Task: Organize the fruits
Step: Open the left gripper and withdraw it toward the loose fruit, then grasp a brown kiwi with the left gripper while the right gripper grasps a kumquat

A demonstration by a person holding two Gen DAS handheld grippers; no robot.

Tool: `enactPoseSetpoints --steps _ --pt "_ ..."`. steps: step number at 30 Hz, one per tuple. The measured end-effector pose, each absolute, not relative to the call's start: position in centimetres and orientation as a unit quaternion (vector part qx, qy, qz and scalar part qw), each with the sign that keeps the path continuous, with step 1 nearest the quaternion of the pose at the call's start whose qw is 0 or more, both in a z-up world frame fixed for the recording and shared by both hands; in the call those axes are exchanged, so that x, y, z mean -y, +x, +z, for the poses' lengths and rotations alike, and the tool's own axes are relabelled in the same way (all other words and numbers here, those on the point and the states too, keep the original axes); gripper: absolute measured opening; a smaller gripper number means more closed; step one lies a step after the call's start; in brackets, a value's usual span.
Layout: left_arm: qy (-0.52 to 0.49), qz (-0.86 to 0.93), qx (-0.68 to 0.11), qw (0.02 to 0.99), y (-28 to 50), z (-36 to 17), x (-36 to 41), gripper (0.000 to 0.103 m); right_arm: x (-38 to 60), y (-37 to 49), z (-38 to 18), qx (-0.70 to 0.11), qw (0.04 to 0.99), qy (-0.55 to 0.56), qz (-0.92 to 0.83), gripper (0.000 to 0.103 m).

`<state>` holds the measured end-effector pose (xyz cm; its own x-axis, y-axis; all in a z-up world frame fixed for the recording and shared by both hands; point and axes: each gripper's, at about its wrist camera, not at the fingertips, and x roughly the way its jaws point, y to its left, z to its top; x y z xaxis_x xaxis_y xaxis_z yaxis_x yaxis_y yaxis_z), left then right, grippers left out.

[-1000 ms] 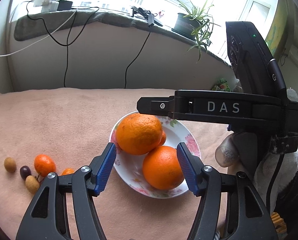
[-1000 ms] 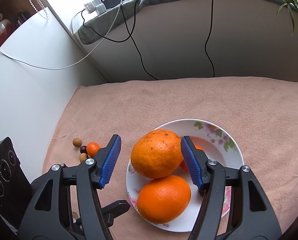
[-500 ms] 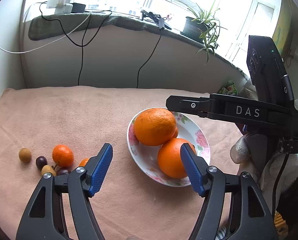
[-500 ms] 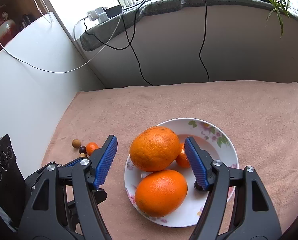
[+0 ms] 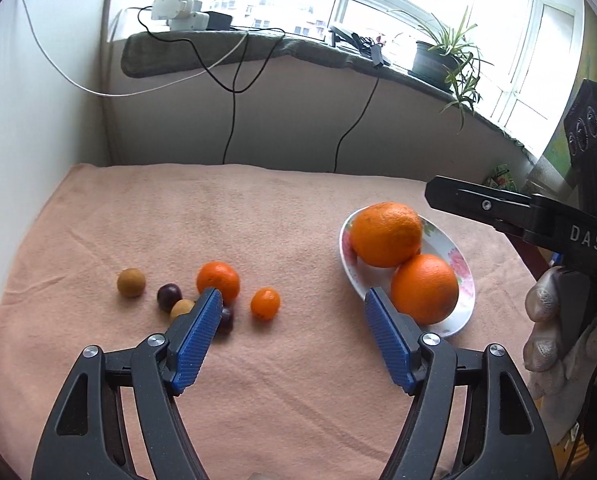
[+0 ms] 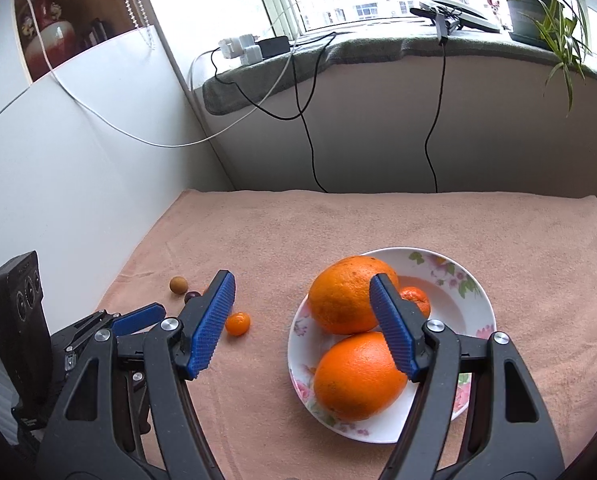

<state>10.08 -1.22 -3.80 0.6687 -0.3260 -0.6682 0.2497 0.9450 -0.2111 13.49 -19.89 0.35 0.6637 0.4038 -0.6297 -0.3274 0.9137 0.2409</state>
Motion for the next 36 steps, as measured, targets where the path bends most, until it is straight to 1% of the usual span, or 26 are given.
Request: enactPoseSetpoints --steps 4,5,6,8,12,18,24,34,35,36 --pt "-0.051 -0.134 -0.376 0.916 9.7 -4.1 -0.8 0.074 18.2 12.5 0.3 -0.354 0.912 0.027 0.208 0.073" --pt "-0.052 -0.128 -0.376 0.916 9.6 -4.2 -1.3 0.074 17.8 12.4 0.2 -0.356 0.911 0.017 0.207 0.075" --pt "-0.053 -0.123 -0.376 0.917 9.4 -4.3 -1.8 0.074 17.4 12.2 0.1 -0.356 0.911 0.009 0.208 0.082" --pt "-0.052 -0.112 -0.376 0.918 9.1 -4.6 -2.7 0.074 16.7 11.7 0.0 -0.349 0.913 -0.007 0.212 0.085" --pt "-0.057 -0.094 -0.381 0.918 8.5 -5.2 -4.3 0.074 15.3 10.9 -0.2 -0.345 0.911 -0.027 0.225 0.085" --pt "-0.073 -0.072 -0.388 0.916 7.8 -6.1 -6.4 0.074 13.9 10.0 -1.0 -0.352 0.9 -0.026 0.255 0.085" --pt "-0.095 -0.066 -0.386 0.915 7.7 -6.8 -8.2 0.074 12.4 9.4 -2.8 -0.368 0.886 -0.025 0.28 0.085" --pt "-0.116 -0.069 -0.392 0.91 9.4 -7.8 -9.7 0.073 11.0 10.9 -5.7 -0.397 0.873 -0.004 0.283 0.085" --pt "-0.118 -0.07 -0.393 0.909 9.6 -7.9 -9.8 0.072 10.9 11.1 -5.9 -0.4 0.872 -0.002 0.281 0.085" --pt "-0.12 -0.072 -0.395 0.908 9.9 -8.1 -9.9 0.067 10.8 11.4 -6.2 -0.403 0.871 -0.001 0.281 0.085"
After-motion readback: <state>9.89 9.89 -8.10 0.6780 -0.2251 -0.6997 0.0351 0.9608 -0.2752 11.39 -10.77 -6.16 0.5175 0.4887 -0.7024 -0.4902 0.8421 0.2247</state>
